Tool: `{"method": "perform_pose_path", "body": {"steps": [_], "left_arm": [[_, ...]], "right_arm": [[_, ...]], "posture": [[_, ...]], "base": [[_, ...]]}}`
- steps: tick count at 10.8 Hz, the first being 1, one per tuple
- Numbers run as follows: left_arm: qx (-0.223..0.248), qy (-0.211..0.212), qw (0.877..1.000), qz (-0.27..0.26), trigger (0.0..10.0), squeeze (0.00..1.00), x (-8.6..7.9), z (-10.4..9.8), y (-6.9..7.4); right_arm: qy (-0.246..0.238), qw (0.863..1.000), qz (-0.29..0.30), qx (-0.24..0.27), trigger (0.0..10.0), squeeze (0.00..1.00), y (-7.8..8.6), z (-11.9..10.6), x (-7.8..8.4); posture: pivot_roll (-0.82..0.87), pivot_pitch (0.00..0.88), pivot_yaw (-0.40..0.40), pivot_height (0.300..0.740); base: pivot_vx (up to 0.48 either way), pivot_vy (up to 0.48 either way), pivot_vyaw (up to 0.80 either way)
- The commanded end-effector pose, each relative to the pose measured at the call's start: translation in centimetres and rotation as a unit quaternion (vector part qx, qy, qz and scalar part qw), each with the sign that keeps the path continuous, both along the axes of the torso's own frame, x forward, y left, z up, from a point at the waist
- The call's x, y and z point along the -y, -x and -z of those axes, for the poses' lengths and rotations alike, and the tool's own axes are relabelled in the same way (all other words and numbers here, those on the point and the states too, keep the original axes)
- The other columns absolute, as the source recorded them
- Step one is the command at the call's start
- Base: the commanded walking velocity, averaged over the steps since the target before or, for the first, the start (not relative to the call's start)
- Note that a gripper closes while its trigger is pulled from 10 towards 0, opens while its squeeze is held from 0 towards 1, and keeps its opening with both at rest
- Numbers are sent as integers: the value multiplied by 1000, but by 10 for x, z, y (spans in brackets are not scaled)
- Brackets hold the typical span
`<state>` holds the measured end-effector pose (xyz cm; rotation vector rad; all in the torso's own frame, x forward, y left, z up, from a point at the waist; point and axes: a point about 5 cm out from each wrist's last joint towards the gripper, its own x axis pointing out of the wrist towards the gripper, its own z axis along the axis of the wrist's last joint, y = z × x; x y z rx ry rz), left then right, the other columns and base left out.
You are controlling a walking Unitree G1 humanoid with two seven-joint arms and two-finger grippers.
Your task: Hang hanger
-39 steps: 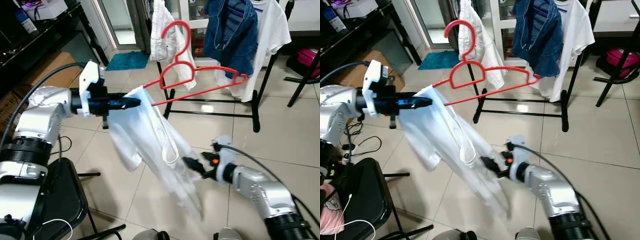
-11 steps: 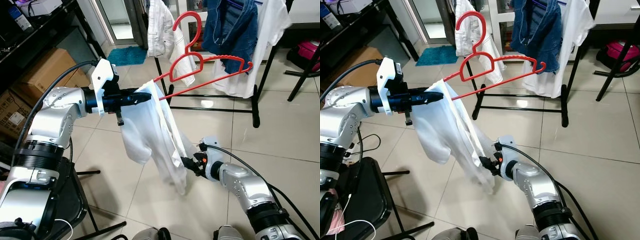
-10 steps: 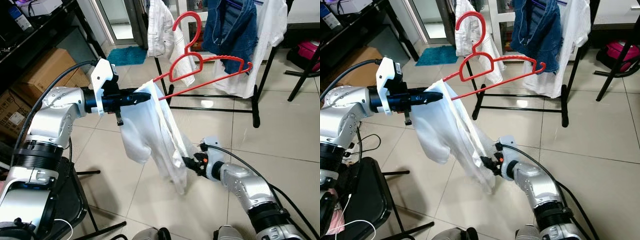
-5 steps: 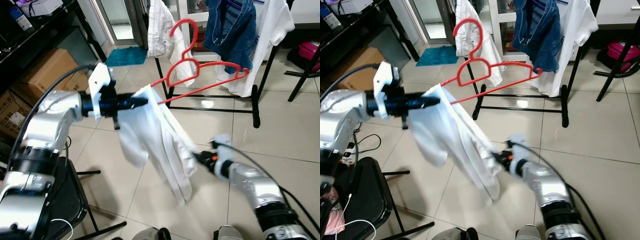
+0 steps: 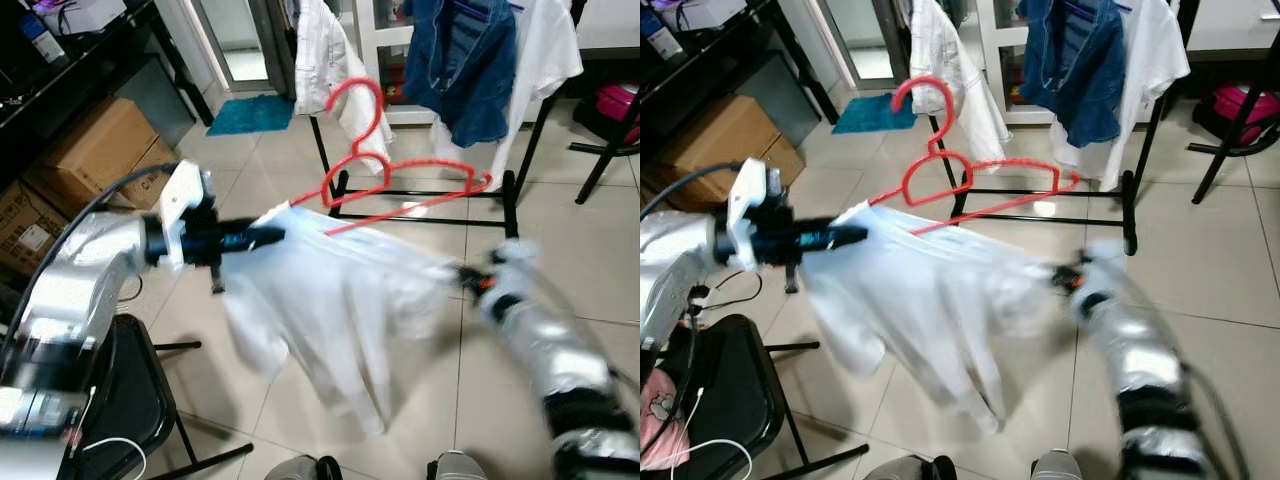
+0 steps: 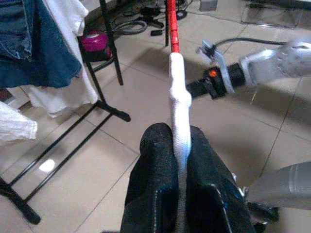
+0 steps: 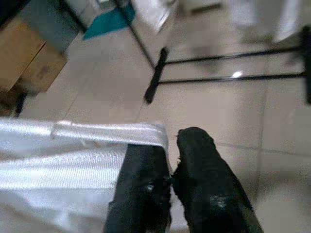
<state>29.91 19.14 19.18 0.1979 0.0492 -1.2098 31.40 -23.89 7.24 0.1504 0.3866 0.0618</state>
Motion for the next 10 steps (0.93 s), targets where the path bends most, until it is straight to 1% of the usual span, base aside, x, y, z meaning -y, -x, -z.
{"method": "perform_pose_path", "body": {"steps": [1,2,3,4,5,6,7,8,9,10], "left_arm": [[32,9,999,-24,0,0,-14,-15,4],[29,22,999,-21,0,0,-13,-11,12],[30,24,999,-15,0,0,-11,-9,16],[27,21,999,-8,0,0,-11,-6,20],[18,5,1000,-3,0,0,-12,2,29],[7,-23,1000,-5,0,0,-16,13,35],[3,-69,997,-26,0,0,-21,27,37],[17,-125,990,-68,0,0,-28,37,32],[32,-167,981,-92,0,0,-33,45,28],[45,-197,974,-103,0,0,-35,51,26]], "right_arm": [[0,999,37,3,0,0,1,0,12],[-2,997,74,38,0,0,-8,-17,27],[-2,993,99,65,0,0,-15,-30,35],[0,990,116,84,0,0,-19,-40,42],[-4,984,139,110,0,0,-24,-56,53],[-4,981,148,126,0,0,-27,-69,64],[-1,979,153,137,0,0,-29,-79,73],[3,977,151,147,0,0,-30,-87,79],[1,976,143,162,0,0,-31,-95,81],[-5,976,119,183,0,0,-33,-104,78]], "posture": [[-66,92,250,740],[-64,88,246,740],[-61,84,242,740],[-59,84,241,740],[-60,82,243,740],[-61,82,243,740],[-63,83,242,740],[-63,83,242,740],[-64,83,240,740],[-65,81,239,740]], "base": [[0,0,0],[0,0,0],[0,0,0],[0,0,0],[0,0,0],[0,0,0],[0,0,0],[0,0,0],[0,0,0],[0,0,0]]}}
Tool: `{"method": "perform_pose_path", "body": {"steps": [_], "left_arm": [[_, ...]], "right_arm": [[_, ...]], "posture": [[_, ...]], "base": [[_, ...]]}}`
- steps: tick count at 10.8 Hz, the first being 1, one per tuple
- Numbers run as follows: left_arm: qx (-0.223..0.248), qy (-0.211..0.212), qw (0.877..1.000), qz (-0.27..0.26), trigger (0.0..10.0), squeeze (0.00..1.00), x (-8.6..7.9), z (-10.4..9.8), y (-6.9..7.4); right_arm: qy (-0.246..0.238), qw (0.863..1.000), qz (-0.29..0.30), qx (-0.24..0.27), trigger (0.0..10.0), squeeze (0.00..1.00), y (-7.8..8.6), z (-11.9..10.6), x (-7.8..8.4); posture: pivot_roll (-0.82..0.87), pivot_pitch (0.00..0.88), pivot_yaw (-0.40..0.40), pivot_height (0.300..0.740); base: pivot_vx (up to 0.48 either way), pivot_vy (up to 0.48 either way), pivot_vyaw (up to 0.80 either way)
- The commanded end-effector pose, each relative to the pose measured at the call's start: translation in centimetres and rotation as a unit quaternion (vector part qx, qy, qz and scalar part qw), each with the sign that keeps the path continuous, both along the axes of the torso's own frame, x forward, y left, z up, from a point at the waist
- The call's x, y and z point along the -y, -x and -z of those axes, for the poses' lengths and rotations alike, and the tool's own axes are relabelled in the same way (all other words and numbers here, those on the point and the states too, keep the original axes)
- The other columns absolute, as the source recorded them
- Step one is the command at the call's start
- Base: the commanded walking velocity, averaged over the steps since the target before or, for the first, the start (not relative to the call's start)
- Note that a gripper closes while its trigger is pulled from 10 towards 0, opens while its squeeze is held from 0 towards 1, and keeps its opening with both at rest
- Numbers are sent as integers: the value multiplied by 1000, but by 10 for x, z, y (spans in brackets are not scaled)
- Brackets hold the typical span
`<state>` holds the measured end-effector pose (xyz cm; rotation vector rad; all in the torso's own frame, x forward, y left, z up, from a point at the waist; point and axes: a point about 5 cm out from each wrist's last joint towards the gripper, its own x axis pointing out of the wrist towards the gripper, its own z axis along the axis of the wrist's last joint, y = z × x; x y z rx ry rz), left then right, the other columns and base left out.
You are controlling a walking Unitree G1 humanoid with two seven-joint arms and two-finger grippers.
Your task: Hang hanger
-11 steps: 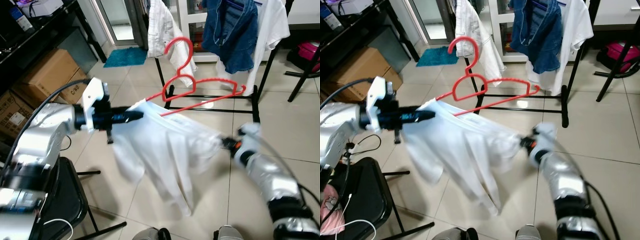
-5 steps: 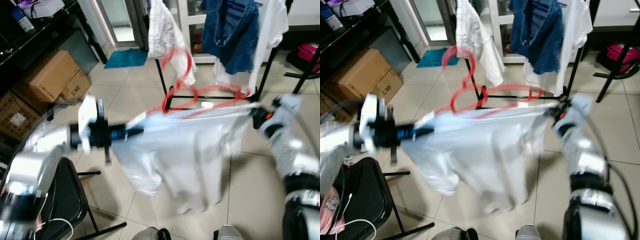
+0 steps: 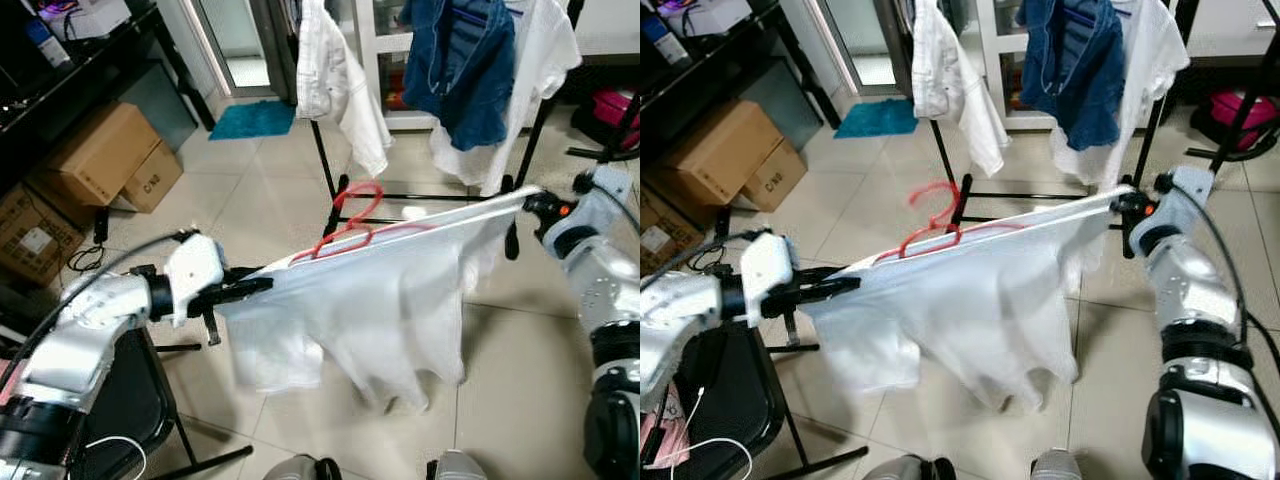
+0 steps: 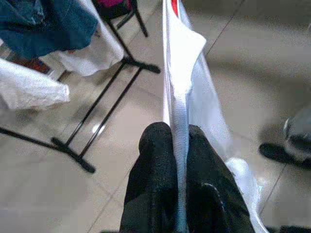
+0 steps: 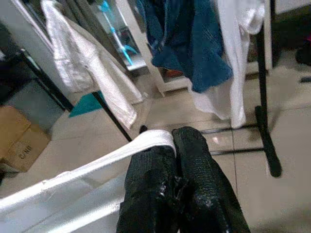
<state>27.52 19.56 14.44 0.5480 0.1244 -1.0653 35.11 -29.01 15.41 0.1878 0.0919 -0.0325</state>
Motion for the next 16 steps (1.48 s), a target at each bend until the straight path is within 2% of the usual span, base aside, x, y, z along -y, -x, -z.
{"method": "perform_pose_path", "body": {"steps": [1,2,3,5,6,7,8,10,11,12,13,15,16], "left_arm": [[-12,-55,997,-55,0,0,-31,7,1],[13,-69,996,-60,0,0,-28,12,-6],[26,-56,996,-64,0,0,-25,12,-9],[32,54,996,-59,0,0,-10,6,-19],[26,82,995,-41,0,0,-5,4,-23],[23,85,996,-34,0,0,-4,3,-24],[24,82,996,-28,0,0,-4,0,-32],[-17,3,999,-43,0,0,-14,11,-44],[-27,-8,999,-44,0,0,-16,14,-45],[-26,16,999,-44,0,0,-12,10,-50],[-32,32,999,-19,0,0,-4,8,-51],[-48,21,998,15,0,0,5,16,-49],[-42,19,999,13,0,0,7,16,-51]], "right_arm": [[-5,998,44,50,0,0,4,-26,23],[-16,997,-3,69,0,0,5,-31,10],[-12,997,-18,75,0,0,6,-34,5],[50,992,-91,64,0,0,13,-43,-24],[81,989,-112,46,0,0,20,-47,-35],[86,988,-119,41,0,0,23,-48,-39],[93,986,-137,22,0,0,36,-44,-47],[108,979,-173,8,0,0,61,-44,-67],[112,978,-174,10,0,0,64,-48,-69],[113,978,-177,8,0,0,70,-51,-74],[111,976,-185,-2,0,0,76,-47,-81],[112,978,-174,3,0,0,76,-51,-84],[116,979,-165,10,0,0,76,-59,-81]], "posture": [[-65,82,238,740],[-68,83,237,740],[-69,84,237,740],[-76,86,240,740],[-84,87,246,740],[-84,87,246,740],[-90,87,257,740],[-99,89,277,740],[-101,89,280,740],[-104,85,282,740],[-106,78,284,740],[-112,71,295,740],[-116,69,296,740]], "base": [[0,0,0],[0,0,0],[0,0,0],[0,0,0],[0,0,0],[0,0,0],[0,0,0],[0,0,0],[0,0,0],[0,0,0],[0,0,0],[0,0,0],[0,0,0]]}}
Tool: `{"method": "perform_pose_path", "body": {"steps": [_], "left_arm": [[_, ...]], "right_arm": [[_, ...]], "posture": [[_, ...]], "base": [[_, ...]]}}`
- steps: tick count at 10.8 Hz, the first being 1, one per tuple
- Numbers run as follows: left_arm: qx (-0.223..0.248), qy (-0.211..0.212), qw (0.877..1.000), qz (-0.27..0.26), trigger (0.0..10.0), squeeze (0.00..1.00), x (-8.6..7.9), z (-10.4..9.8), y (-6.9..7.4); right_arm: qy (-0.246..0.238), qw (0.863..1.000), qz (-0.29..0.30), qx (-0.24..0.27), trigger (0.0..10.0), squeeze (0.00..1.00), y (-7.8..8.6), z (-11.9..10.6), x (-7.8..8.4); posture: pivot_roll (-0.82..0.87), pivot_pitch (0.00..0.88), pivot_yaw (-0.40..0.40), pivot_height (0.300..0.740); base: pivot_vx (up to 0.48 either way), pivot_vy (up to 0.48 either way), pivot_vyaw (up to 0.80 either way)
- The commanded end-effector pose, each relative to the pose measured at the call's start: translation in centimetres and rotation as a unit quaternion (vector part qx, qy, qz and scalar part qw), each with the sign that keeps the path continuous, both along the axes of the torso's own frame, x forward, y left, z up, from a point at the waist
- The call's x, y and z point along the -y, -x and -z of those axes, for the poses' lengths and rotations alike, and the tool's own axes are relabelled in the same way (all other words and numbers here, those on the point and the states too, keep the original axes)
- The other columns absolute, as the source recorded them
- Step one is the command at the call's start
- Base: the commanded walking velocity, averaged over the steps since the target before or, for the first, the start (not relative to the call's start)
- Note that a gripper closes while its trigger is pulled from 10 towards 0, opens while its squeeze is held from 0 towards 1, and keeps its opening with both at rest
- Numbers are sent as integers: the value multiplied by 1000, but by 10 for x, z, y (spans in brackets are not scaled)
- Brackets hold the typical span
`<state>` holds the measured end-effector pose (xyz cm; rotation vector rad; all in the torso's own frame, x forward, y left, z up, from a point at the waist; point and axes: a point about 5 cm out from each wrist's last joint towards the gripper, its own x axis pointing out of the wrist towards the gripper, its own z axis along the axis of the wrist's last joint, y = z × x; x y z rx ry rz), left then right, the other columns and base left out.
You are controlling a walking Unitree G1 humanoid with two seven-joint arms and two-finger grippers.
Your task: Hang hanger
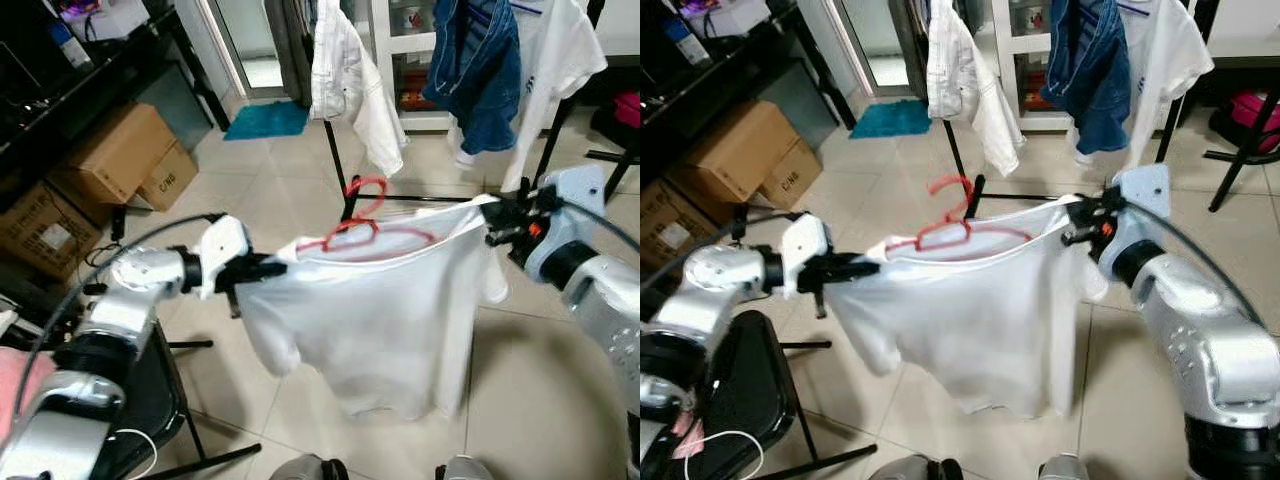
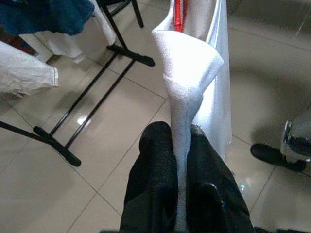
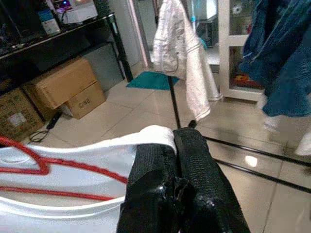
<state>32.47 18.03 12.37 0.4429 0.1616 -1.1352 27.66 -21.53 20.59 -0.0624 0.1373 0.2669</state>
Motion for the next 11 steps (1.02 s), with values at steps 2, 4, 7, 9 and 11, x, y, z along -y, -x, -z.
{"method": "perform_pose_path", "body": {"steps": [2,4,7,9,11], "left_arm": [[34,70,997,-2,0,0,2,-25,-9],[21,76,997,26,0,0,4,-27,-7],[17,58,998,13,0,0,-2,-26,-10],[13,57,998,32,0,0,6,-28,-11],[-22,19,998,60,0,0,7,-13,-4]], "right_arm": [[12,999,-28,-13,0,0,8,1,-11],[18,998,-39,-35,0,0,11,11,-22],[27,997,-62,-42,0,0,14,13,-36],[25,997,-70,-30,0,0,13,12,-46],[20,998,-53,8,0,0,5,-5,-44]], "posture": [[-113,67,287,740],[-107,71,296,740],[-103,73,297,740],[-102,71,295,740],[-107,72,300,740]], "base": [[0,0,0],[0,0,0],[0,0,0],[0,0,0],[0,0,0]]}}
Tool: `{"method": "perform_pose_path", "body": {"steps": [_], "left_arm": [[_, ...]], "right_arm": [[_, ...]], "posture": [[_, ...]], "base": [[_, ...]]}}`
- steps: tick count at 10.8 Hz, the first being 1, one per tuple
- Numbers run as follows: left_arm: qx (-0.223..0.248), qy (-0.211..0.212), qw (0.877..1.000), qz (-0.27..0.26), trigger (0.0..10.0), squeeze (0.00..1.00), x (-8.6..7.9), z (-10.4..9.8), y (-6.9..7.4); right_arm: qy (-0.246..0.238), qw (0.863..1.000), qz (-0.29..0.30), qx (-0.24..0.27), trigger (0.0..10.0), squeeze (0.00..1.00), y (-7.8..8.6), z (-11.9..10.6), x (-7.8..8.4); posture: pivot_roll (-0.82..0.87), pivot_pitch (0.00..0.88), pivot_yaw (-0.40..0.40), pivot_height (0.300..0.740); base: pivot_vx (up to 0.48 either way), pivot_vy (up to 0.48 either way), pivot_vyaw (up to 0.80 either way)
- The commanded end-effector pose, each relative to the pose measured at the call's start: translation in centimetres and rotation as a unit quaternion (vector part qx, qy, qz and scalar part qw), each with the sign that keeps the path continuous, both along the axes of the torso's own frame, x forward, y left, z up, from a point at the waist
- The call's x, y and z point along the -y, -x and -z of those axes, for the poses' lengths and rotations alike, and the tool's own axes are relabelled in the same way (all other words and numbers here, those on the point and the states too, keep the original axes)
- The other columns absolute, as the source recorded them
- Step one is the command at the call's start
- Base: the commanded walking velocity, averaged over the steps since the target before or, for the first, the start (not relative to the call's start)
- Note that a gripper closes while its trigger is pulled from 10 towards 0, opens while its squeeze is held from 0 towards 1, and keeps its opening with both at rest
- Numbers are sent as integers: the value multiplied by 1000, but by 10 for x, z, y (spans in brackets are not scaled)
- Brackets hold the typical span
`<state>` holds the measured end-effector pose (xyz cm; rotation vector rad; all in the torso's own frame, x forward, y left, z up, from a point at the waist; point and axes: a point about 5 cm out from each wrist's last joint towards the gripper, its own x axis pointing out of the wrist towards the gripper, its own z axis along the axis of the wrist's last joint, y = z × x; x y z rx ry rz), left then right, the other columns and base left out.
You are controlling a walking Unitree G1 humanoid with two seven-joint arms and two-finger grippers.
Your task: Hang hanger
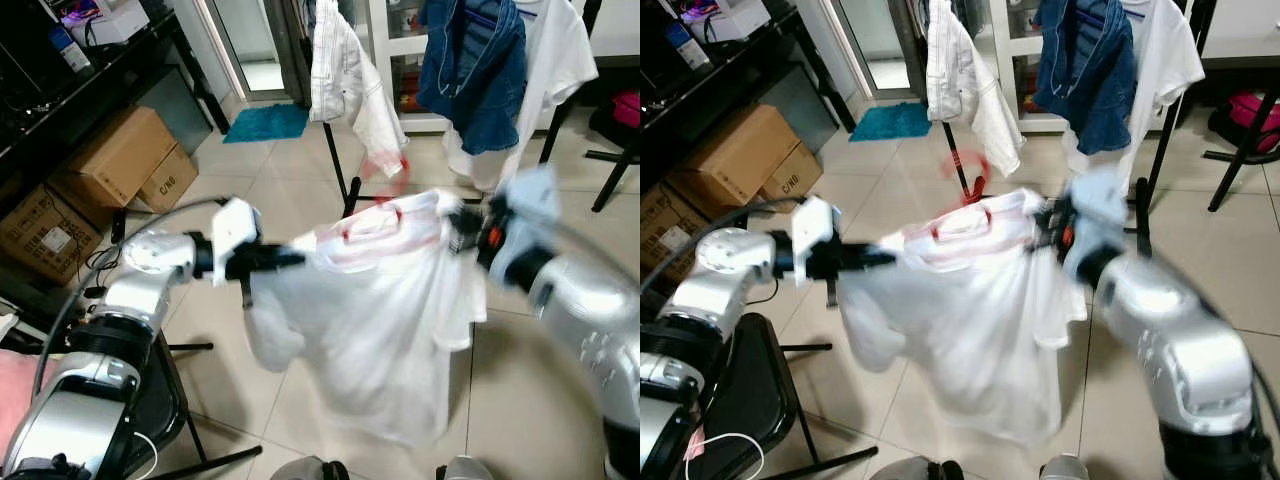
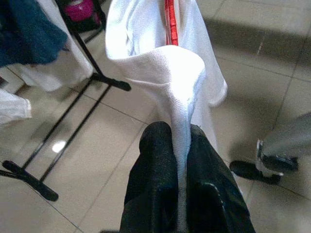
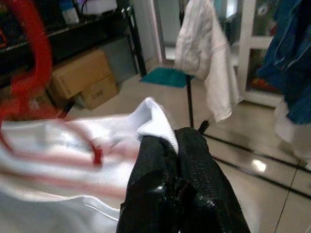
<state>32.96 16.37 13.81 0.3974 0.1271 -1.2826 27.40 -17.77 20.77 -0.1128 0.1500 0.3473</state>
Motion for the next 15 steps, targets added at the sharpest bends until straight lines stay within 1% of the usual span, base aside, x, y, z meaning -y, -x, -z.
{"method": "perform_pose_path", "body": {"steps": [1,2,3,4,5,6,7,8,9,10,11,12,14,15], "left_arm": [[-14,-30,999,-7,0,0,-11,8,3],[-6,-36,999,-17,0,0,-11,9,2],[5,-21,999,-29,0,0,-9,6,-2],[18,-6,999,-37,0,0,-7,0,-6],[29,-3,998,-48,0,0,-5,-3,-9],[41,1,997,-67,0,0,-5,-6,-15],[44,17,996,-70,0,0,-3,-11,-18],[38,47,997,-46,0,0,3,-18,-17],[24,71,997,-10,0,0,9,-24,-12],[16,74,997,16,0,0,11,-26,-7],[20,76,997,17,0,0,8,-29,-7],[27,74,997,11,0,0,1,-34,-7],[30,64,997,-2,0,0,-13,-38,-5],[34,50,998,-8,0,0,-22,-39,-3]], "right_arm": [[3,1000,-11,19,0,0,1,-7,-4],[7,1000,-11,21,0,0,1,-9,-3],[10,1000,-17,18,0,0,2,-9,-4],[16,999,-32,6,0,0,5,-5,-9],[20,999,-49,-6,0,0,9,-1,-14],[17,997,-75,-28,0,0,15,8,-24],[14,995,-86,-42,0,0,18,16,-31],[11,994,-88,-56,0,0,20,27,-38],[8,995,-79,-59,0,0,18,35,-42],[17,997,-65,-41,10000,0,14,39,-45],[-3,997,-66,-32,10000,404,13,40,-47],[-9,998,-62,-29,10000,1000,12,41,-45],[-2,997,-75,-25,10000,1000,13,43,-40],[27,996,-82,-21,10000,1000,14,42,-31]], "posture": [[-110,70,301,740],[-111,70,299,740],[-110,70,295,740],[-111,69,295,740],[-111,68,292,740],[-112,68,293,740],[-114,69,295,740],[-114,69,295,740],[-114,67,301,740],[-111,66,303,740],[-109,66,301,740],[-104,65,299,740],[-103,65,300,740],[-103,65,300,740]], "base": [[0,0,0],[0,0,0],[0,0,0],[0,0,0],[0,0,0],[0,0,0],[0,0,0],[0,0,0],[0,0,0],[0,0,0],[0,0,0],[0,0,0],[0,0,0],[0,0,0]]}}
